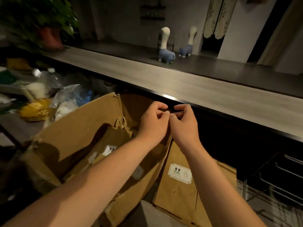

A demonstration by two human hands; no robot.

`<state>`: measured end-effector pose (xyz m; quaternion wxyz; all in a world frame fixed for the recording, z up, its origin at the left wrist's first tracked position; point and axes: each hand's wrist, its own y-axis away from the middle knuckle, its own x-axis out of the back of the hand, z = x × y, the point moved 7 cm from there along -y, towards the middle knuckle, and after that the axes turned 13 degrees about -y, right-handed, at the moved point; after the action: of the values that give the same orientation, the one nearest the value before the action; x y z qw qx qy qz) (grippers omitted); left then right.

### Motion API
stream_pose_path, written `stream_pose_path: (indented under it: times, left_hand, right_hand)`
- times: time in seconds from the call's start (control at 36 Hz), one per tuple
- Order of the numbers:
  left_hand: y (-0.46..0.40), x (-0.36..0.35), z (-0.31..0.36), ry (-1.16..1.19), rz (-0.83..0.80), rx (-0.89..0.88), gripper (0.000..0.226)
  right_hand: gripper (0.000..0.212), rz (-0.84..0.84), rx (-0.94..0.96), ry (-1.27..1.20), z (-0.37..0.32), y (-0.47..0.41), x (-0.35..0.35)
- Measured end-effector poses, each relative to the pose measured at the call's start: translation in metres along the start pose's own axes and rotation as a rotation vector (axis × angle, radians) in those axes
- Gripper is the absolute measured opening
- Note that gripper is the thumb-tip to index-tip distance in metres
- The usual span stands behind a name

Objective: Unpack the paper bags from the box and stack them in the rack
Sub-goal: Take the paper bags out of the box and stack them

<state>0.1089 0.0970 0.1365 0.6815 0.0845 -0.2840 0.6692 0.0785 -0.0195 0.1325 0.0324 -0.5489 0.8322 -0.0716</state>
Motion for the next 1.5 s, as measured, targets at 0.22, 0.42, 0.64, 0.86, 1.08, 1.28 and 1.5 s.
stream_pose_path:
  times: [0.22, 0.42, 0.64, 0.86, 1.08, 1.28, 1.5]
  left_hand:
    - [-0.029, 0.047, -0.076, -0.101, -0.075, 0.141, 0.018]
    - [-0.054, 0.075, -0.145, -0.166, -0.153, 0.303, 0.021]
    - [-0.048, 0.071, -0.215, -0.226, -0.417, 0.539, 0.049]
    - [-0.022, 0.056, -0.254, -0.387, -0.757, 0.703, 0.065]
    - [-0.011, 0.036, -0.243, -0.702, -0.929, 0.554, 0.075]
    - [-0.012, 0.035, -0.229, -0.781, -0.968, 0.485, 0.072]
    - [-0.001, 0.030, -0.224, -0.782, -1.034, 0.439, 0.055]
  right_hand:
    - [0.032, -0.206, -0.082, 0.183, 0.014, -0.019, -0.085]
    - [0.039, -0.389, -0.191, 0.427, 0.042, -0.042, -0.162]
    - [0.024, -0.467, -0.345, 0.659, 0.100, -0.046, -0.204]
    - [0.028, -0.644, -0.523, 0.948, 0.168, -0.029, -0.175]
    - [0.078, -0.975, -0.539, 1.012, 0.182, -0.009, -0.173]
    - [0.073, -1.017, -0.477, 1.004, 0.189, -0.003, -0.180]
    - [0.052, -0.919, -0.288, 1.239, 0.183, -0.019, -0.178]
